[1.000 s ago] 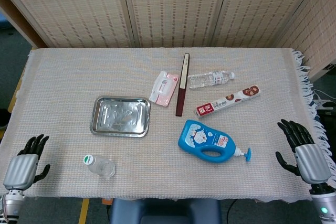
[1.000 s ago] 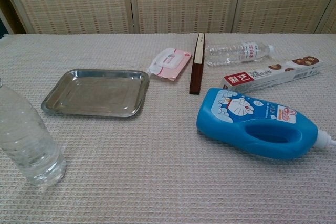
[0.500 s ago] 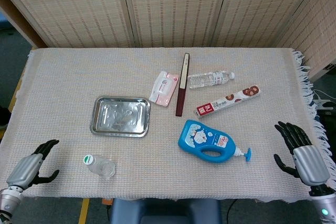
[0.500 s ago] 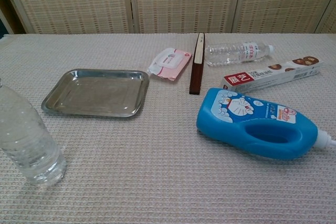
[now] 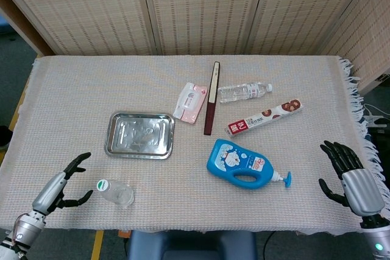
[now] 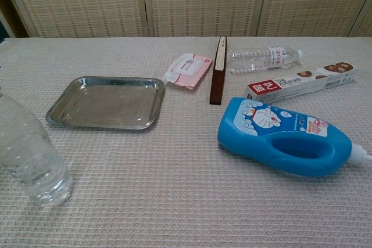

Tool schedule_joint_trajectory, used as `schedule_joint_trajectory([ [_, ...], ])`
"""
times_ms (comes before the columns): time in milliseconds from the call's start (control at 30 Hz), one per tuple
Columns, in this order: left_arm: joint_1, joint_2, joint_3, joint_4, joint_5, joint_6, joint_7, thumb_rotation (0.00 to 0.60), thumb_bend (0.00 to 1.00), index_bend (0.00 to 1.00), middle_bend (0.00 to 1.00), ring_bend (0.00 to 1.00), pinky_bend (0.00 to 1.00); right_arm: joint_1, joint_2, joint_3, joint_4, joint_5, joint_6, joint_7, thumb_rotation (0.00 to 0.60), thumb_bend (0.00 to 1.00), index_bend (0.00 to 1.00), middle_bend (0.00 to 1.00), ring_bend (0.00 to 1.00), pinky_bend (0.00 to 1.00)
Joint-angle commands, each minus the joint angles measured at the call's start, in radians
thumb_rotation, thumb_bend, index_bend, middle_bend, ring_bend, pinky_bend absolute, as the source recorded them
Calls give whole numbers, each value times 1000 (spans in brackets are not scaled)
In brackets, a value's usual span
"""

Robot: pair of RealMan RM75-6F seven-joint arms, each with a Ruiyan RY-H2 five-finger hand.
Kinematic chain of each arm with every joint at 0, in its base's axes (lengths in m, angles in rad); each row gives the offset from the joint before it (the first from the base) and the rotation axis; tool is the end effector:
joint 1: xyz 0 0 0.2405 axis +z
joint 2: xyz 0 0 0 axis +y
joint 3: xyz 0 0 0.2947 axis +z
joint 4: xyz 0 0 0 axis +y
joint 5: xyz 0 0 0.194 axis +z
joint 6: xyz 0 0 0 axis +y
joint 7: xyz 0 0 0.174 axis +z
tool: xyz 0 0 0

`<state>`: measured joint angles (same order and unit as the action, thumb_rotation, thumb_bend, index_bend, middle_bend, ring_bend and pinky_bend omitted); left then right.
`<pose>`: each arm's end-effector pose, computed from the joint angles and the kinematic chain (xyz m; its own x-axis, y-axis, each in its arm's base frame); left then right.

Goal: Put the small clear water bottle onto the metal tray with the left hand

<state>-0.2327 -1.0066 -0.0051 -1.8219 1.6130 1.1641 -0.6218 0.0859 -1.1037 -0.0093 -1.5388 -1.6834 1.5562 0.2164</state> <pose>-0.2773 0.2311 0.1466 -0.2225 0.4051 0.8868 0.9660 -0.0314 0.2567 -0.3248 -0.1996 0.1899 0.2843 -0.0231 0.9584 -0.9431 -0.1865 0.2753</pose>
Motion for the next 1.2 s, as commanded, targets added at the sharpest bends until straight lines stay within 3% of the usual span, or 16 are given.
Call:
schedule_joint_trajectory([
  [33, -4, 4, 8, -12, -7, 4, 22, 600, 374, 0, 0, 0, 186, 1, 1, -1, -1, -2, -1, 1, 600, 151, 69, 31, 0, 86],
  [400, -5, 90, 58, -33, -27, -23, 74, 600, 374, 0, 0, 0, 186, 4, 7, -10, -6, -7, -11, 7, 600, 152, 68, 31, 0, 86],
  [700, 27, 153, 122, -119, 31, 10, 106, 600, 374, 0, 0, 0, 186, 4, 9, -12, -6, -13, -9, 9, 600, 151, 69, 31, 0, 86],
  [1200, 36, 57, 119, -165, 21, 39, 95, 600, 374, 0, 0, 0, 186, 6, 8, -17, -4, -18, -12, 10, 600, 151, 69, 31, 0, 86],
])
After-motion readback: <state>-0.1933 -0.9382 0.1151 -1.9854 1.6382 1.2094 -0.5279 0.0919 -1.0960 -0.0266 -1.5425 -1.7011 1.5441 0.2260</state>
